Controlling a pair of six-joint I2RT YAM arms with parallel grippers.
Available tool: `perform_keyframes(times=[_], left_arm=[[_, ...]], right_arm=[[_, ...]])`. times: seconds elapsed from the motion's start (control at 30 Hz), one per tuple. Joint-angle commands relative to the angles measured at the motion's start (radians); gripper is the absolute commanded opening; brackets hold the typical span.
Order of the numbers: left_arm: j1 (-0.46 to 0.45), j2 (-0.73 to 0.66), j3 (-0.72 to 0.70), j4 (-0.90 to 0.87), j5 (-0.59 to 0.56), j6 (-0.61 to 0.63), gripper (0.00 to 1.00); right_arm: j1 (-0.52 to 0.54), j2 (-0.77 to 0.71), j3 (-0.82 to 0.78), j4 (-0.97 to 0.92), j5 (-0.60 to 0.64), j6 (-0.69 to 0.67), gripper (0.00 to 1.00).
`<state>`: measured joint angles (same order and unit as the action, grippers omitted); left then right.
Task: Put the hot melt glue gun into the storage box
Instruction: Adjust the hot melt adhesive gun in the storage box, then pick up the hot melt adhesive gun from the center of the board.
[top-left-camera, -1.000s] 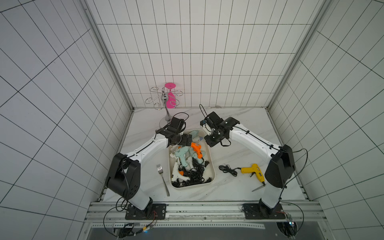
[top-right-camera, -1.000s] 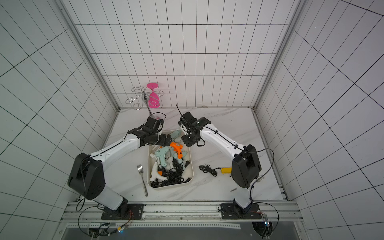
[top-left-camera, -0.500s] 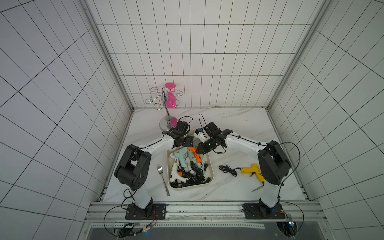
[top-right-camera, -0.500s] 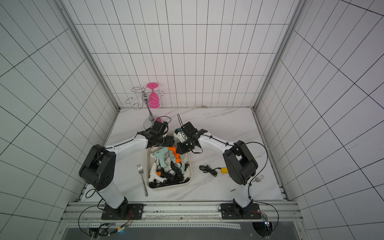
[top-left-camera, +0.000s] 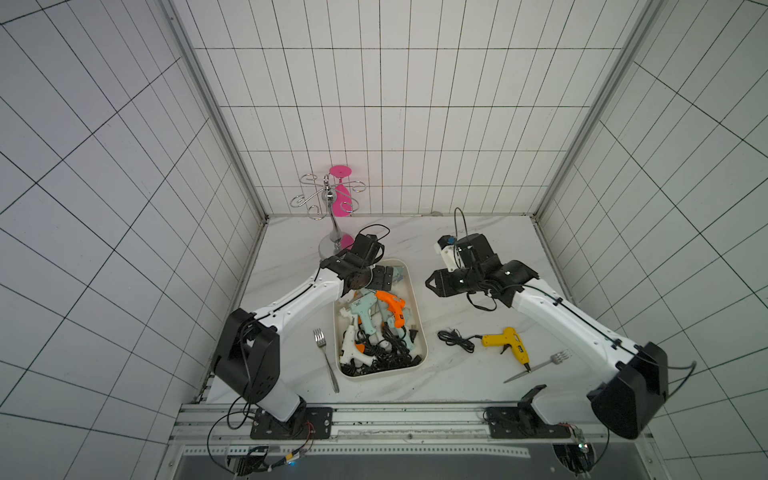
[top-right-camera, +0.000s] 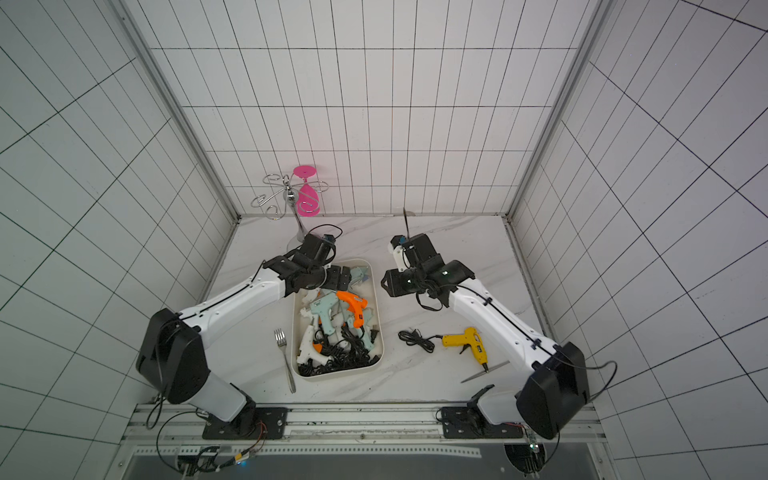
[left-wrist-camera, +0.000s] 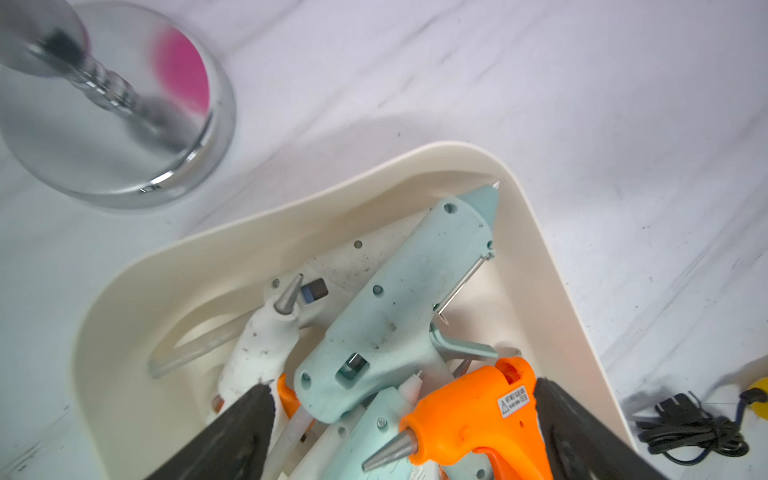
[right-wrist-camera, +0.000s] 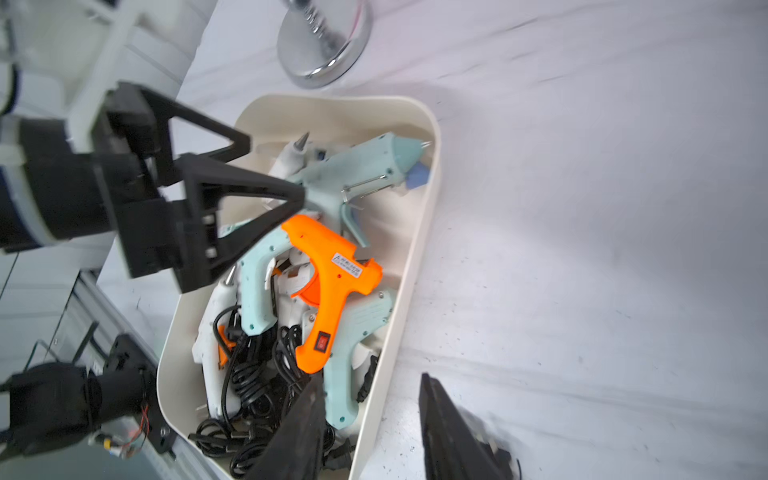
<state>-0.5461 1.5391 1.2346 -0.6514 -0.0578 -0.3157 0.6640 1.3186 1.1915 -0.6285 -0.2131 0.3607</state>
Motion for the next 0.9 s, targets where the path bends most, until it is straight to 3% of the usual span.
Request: perform_keyframes(times=[0.0,0.17,0.43,0.7,0.87], left_arm=[[0.005,-0.061,0.011,-0.055,-0.060,-0.023,0.98],[0.005,-0.199,-0.075,-0.137,-0.103,-0.083,0.98],[0.024,-0.381,-0.285,-0.152,-0.101,-0.163,0.99],[0.046,-0.353,-0.345,-0.193,-0.042,-0.174,0.99],[0.047,-0.308,-0.364,-0.214,-0.046,-0.170,0.99]], right_arm=[[-0.072,-0.072,-0.135,-0.153,0.192,0.218,0.38],[-0.231,-0.194,-0.291,-0.220,0.199,0.416,0.47],[-0.321,-0.172,-0.271,-0.457,0.280,0.585,0.49],[-0.331,-0.063,-0.348,-0.319,0.128,0.698,0.56],[-0.325,0.008,-0.342,-0.311,0.132,0.700,0.57]])
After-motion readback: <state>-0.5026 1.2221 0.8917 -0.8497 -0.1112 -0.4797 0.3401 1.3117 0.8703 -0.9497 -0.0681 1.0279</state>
